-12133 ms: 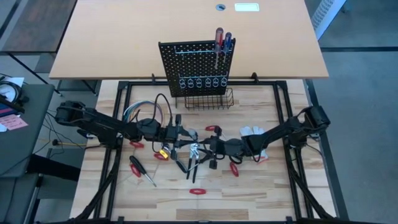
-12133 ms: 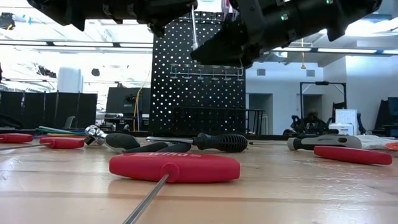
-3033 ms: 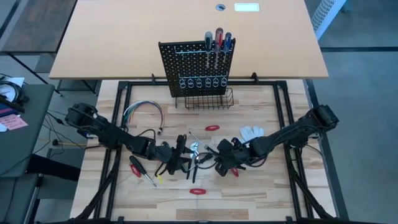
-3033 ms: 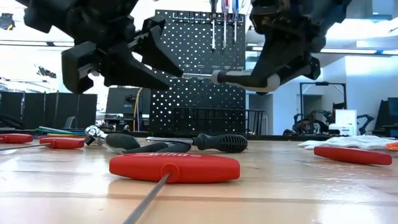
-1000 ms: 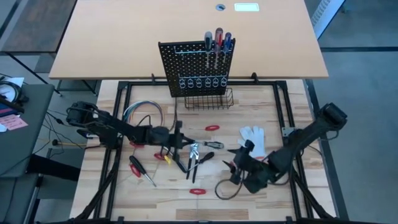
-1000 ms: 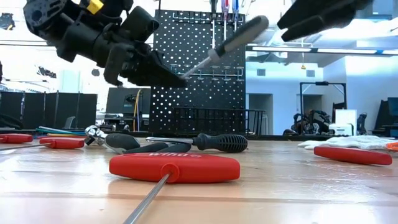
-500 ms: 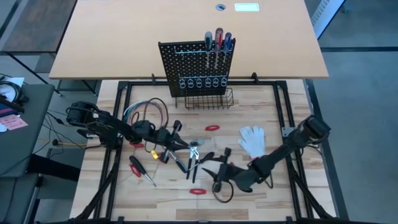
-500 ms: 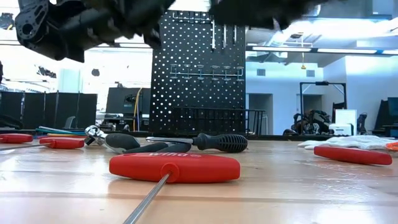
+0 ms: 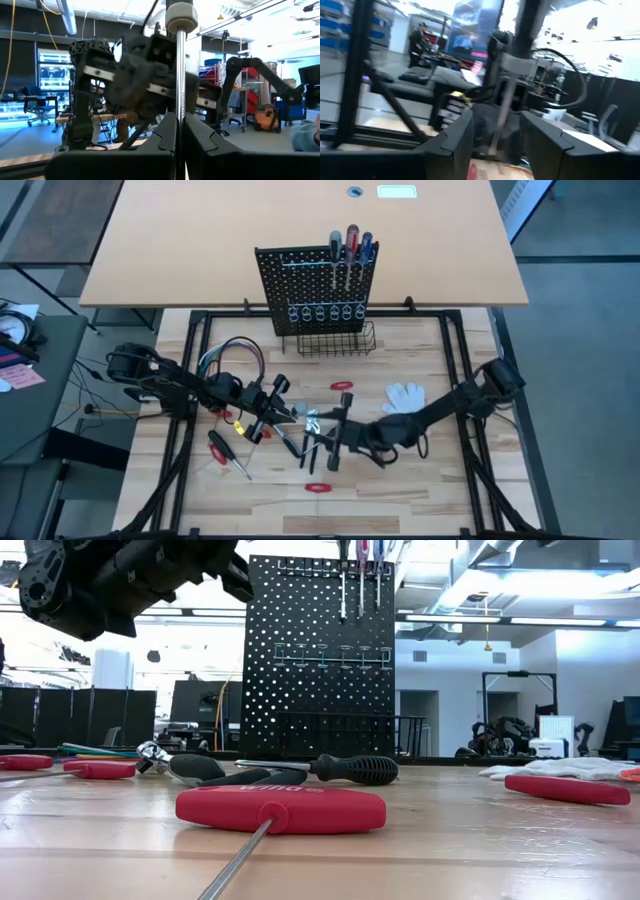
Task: Hang tools onto peg board
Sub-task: Hang the gray phillips screw onto the black pegboard
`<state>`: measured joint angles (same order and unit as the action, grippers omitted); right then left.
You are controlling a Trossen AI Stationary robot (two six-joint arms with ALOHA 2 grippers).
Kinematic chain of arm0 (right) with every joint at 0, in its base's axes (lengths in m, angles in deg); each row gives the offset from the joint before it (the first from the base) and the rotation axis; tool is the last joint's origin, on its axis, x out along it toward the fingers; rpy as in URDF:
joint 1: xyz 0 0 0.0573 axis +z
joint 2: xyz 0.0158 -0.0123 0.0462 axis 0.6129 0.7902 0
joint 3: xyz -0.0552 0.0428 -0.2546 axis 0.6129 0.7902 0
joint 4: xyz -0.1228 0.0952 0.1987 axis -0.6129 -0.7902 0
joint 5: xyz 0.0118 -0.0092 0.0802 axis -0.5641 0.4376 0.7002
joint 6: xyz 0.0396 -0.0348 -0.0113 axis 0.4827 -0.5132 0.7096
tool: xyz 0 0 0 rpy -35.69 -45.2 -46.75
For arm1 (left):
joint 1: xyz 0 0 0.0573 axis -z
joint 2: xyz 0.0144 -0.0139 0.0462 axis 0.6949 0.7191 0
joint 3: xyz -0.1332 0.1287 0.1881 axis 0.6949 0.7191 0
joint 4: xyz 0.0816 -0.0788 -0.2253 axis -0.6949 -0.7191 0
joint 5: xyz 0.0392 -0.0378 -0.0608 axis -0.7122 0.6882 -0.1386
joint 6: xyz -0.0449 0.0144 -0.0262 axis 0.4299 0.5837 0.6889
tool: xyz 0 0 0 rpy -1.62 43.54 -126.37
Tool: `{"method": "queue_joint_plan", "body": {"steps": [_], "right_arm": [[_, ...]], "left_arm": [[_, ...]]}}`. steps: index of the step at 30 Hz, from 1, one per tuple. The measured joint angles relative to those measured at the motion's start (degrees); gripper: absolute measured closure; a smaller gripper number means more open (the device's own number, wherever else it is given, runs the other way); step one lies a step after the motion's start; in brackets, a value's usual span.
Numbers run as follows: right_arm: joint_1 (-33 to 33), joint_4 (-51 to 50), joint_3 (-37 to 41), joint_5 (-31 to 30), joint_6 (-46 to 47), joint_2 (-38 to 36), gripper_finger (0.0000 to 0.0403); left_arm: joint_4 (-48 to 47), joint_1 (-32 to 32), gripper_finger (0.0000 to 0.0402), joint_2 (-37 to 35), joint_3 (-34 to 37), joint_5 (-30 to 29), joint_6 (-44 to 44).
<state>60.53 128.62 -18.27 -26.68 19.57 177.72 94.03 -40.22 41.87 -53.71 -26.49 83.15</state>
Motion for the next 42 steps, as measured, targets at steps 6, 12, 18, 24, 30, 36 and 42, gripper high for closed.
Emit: {"method": "queue_joint_plan", "body": {"steps": [6, 12, 18, 24, 30, 36, 42], "right_arm": [[-2.9, -8.0, -4.7, 5.9, 3.8, 0.0, 0.0256], [-4.2, -16.7, -8.1, 7.6, 7.3, 0.0, 0.0296], [-4.1, -17.8, -8.4, 7.0, 6.6, 0.0, 0.0387], [-2.5, -38.1, -13.2, -1.9, 8.9, -3.2, 0.0395], [-2.6, -70.5, -21.6, -3.6, 29.9, -7.0, 0.0399], [-3.0, -79.0, -21.7, -3.5, 37.4, -5.2, 0.04], [-3.8, -74.0, -21.4, -3.1, 37.2, -0.3, 0.0401]], "left_arm": [[-0.1, 0.0, 0.0398, 0.0, 0.0, 0.0, -0.1], [-0.7, 0.0, 0.0397, 0.0, 0.0, 0.0, -0.2], [-1.2, 0.0, 0.039, 0.0, 0.0, 0.4, -1.1], [-8.4, -0.1, 0.0338, 0.0, -0.1, -2.6, -9.8], [-26.0, -1.0, 0.0259, -4.0, -0.4, -13.5, -19.3], [-42.1, -1.0, 0.0218, -16.2, -0.8, -19.1, -21.8], [-41.6, -0.9, 0.0213, -24.7, -0.8, -13.8, -17.9]]}}
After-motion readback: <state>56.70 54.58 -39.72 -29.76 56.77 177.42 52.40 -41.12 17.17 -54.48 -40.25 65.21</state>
